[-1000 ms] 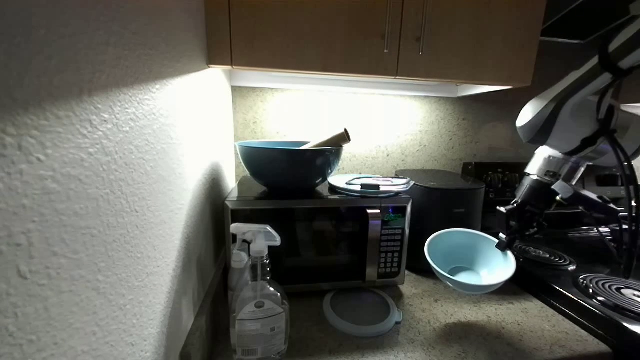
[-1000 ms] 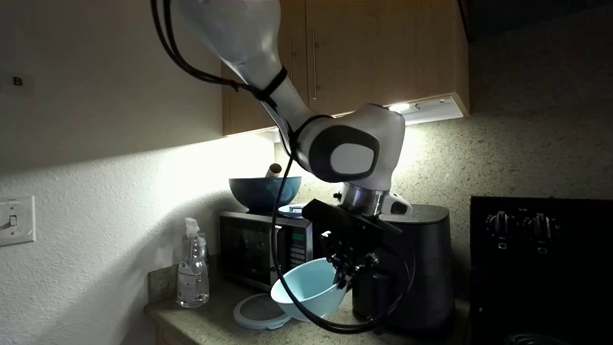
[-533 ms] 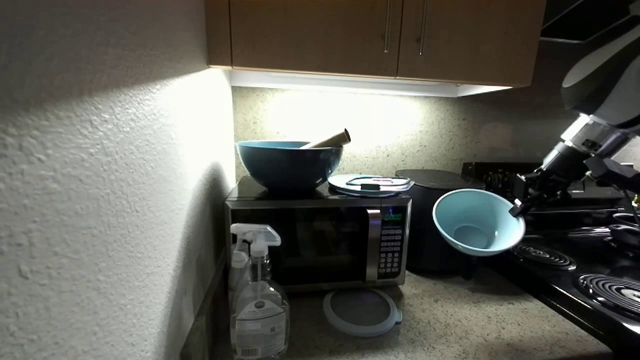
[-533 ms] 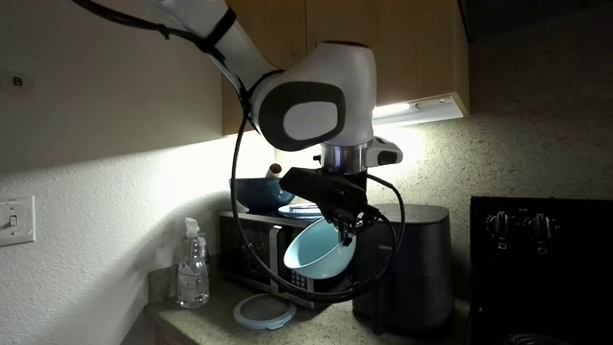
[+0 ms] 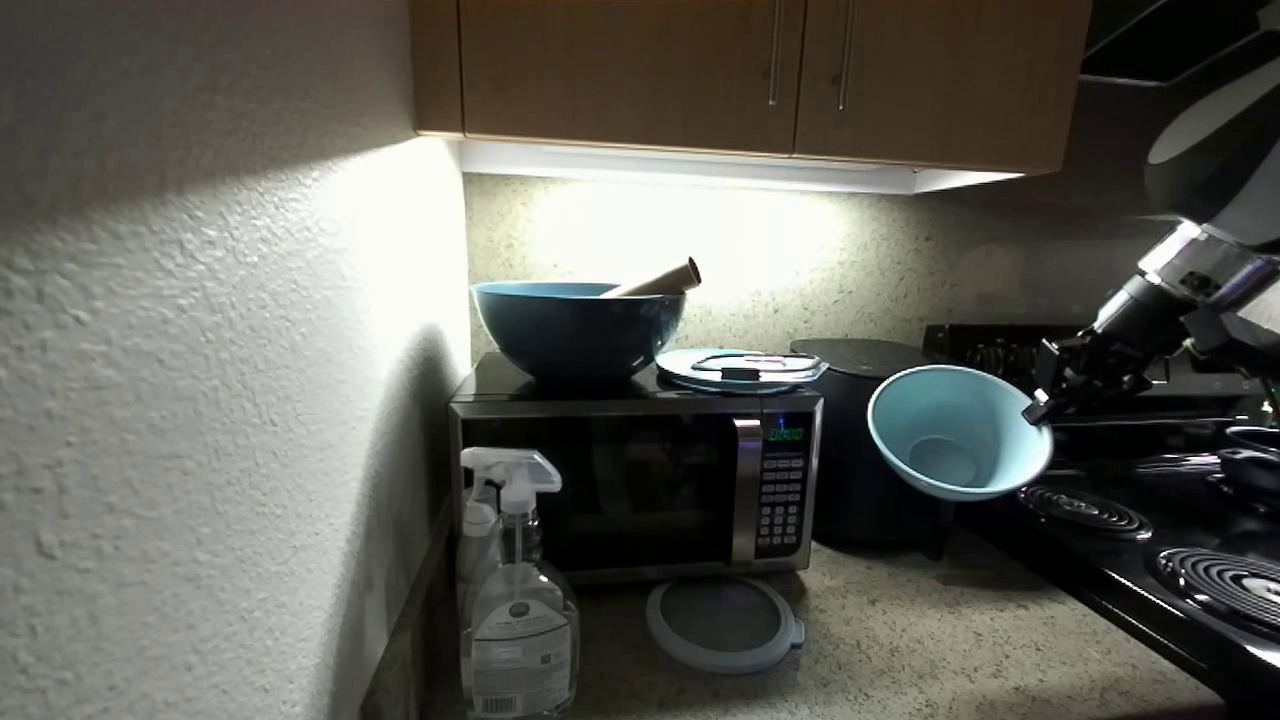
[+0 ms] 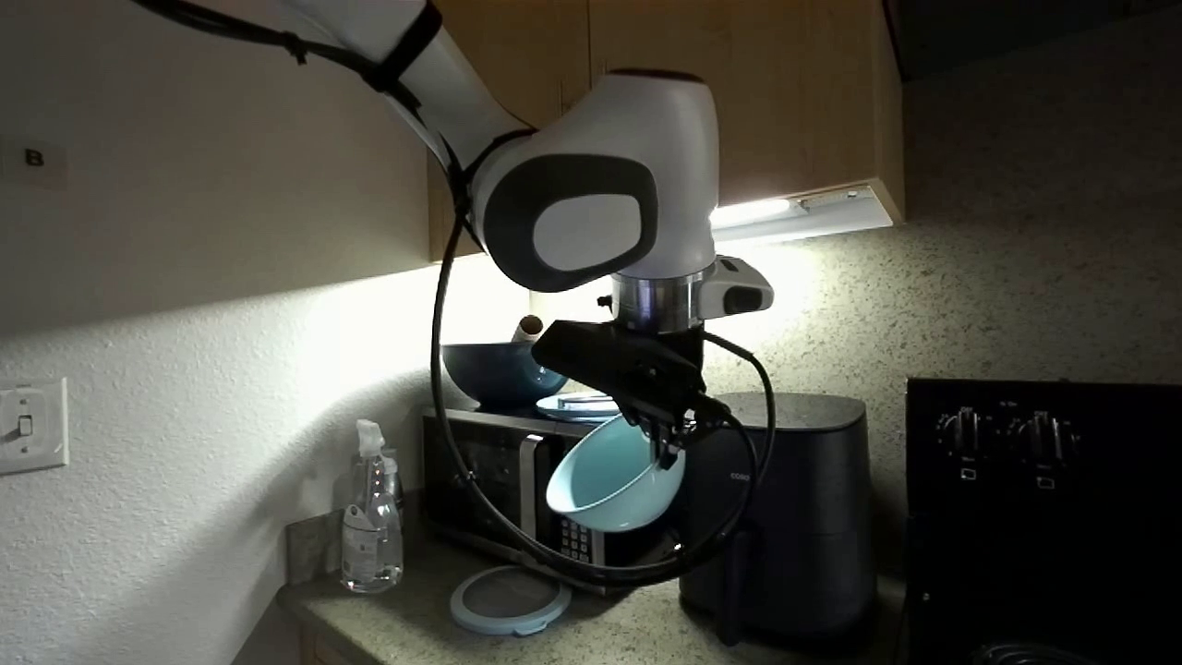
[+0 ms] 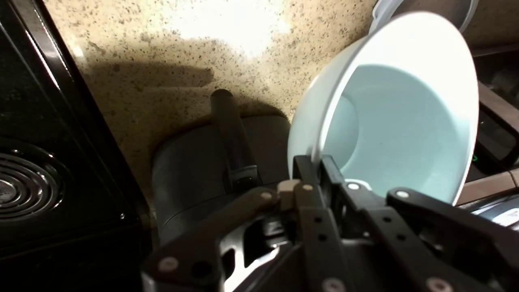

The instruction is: Pick up the bowl and put it on top of the air fryer

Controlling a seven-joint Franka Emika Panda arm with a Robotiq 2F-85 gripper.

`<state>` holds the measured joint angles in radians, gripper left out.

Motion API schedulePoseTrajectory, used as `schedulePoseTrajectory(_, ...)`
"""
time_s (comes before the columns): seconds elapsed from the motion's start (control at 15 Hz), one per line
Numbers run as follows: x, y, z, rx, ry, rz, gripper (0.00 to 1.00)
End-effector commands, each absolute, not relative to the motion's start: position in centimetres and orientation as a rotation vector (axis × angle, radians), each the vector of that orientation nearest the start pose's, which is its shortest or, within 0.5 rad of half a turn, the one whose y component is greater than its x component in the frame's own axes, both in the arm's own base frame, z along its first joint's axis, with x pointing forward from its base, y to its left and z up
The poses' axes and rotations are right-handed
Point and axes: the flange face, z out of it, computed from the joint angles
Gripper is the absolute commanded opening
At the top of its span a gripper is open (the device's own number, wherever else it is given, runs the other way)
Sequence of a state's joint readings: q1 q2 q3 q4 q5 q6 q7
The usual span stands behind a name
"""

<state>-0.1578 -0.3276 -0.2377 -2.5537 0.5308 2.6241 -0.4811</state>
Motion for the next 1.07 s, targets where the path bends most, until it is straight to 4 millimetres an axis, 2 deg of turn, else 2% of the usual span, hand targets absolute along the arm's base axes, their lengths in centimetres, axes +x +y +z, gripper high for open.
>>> schedulePoseTrajectory(0.0,41.3,-19.4,42.9,-2.787,0.559,-0.856,0.02)
schedulePoseTrajectory(0.33,41.3,-20.8,46.6,-2.788,0.747,-1.234,0.02)
schedulePoseTrajectory(0.47,41.2,-21.2,47.6,-2.784,0.791,-1.322,0.02)
schedulePoseTrajectory(0.73,40.6,-21.3,49.0,-2.796,0.722,-1.353,0.02)
schedulePoseTrajectory(1.0,40.7,-20.2,50.6,-2.824,0.462,-1.349,0.02)
